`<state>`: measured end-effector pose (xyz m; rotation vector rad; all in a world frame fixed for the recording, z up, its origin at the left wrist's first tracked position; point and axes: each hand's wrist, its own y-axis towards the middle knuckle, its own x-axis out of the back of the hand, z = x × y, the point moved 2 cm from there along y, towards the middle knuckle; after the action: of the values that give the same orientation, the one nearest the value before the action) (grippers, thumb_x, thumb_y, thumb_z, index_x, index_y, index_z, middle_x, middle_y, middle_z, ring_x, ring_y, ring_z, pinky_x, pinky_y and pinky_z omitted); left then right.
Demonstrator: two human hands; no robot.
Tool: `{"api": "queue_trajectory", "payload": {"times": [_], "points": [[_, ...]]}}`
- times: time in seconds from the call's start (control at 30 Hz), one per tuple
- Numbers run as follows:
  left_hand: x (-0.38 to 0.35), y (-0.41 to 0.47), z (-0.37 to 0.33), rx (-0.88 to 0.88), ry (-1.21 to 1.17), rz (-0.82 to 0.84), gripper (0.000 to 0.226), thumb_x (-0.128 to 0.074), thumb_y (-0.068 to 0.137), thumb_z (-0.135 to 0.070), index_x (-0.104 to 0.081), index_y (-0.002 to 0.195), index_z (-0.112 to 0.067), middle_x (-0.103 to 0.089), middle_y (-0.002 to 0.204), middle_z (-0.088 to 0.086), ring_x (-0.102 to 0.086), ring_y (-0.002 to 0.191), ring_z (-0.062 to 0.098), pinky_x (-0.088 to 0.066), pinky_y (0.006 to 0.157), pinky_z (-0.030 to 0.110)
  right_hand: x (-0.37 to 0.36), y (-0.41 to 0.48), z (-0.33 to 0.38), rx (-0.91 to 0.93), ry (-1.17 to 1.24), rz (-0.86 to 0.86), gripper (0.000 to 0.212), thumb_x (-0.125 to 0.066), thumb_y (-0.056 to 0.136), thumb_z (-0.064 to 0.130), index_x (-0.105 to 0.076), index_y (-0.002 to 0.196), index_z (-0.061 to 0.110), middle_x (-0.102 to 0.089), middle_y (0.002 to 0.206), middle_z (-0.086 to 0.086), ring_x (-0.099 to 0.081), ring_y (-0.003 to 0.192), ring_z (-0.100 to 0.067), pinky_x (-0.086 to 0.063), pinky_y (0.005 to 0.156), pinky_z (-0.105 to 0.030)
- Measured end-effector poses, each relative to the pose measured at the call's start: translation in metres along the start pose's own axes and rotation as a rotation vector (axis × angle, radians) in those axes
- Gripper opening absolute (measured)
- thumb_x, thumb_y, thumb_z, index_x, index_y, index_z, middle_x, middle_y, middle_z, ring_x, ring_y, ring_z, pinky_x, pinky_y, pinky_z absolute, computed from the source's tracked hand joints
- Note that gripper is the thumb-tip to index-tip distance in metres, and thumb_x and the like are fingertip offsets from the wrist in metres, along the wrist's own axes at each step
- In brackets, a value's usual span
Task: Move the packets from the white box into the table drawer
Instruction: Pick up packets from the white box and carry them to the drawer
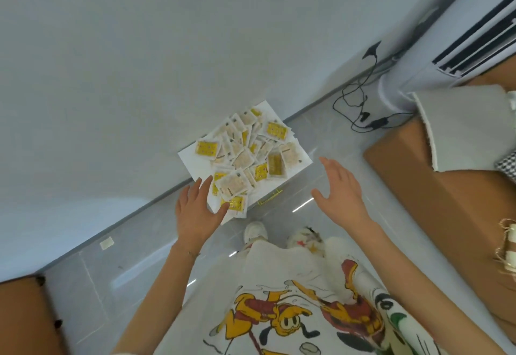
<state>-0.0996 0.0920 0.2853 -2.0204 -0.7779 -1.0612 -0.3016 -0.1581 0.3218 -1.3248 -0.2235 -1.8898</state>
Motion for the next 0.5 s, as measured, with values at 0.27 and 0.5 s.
{"api": "queue_trajectory", "payload": {"times": [0.27, 0.5], "points": [[-0.022, 0.052, 0.027, 0.197, -0.081, 0.097, 0.082, -0.06, 0.08, -0.062, -0.034, 0.148, -0.024, -0.037, 0.152, 0.004, -0.029, 0.14, 0.031, -0.026, 0.114, 0.049, -0.044, 0.111, 0.002, -0.025, -0.062, 0.249, 0.075, -0.059, 0.089, 0.039, -0.019, 0.151, 0.026, -0.024, 0.157, -0.006, -0.023, 0.143, -0.028, -0.021, 0.115, -0.044], [-0.067, 0.085, 0.049, 0.354, -0.119, 0.134, 0.083, -0.064, 0.084, -0.053, -0.025, 0.151, -0.027, -0.026, 0.158, 0.003, -0.02, 0.145, 0.029, -0.021, 0.117, 0.047, -0.094, 0.212, -0.021, -0.082, -0.211, 0.366, 0.074, -0.061, 0.088, 0.036, -0.022, 0.15, 0.024, -0.026, 0.155, -0.007, -0.031, 0.136, -0.035, -0.032, 0.107, -0.048]]}}
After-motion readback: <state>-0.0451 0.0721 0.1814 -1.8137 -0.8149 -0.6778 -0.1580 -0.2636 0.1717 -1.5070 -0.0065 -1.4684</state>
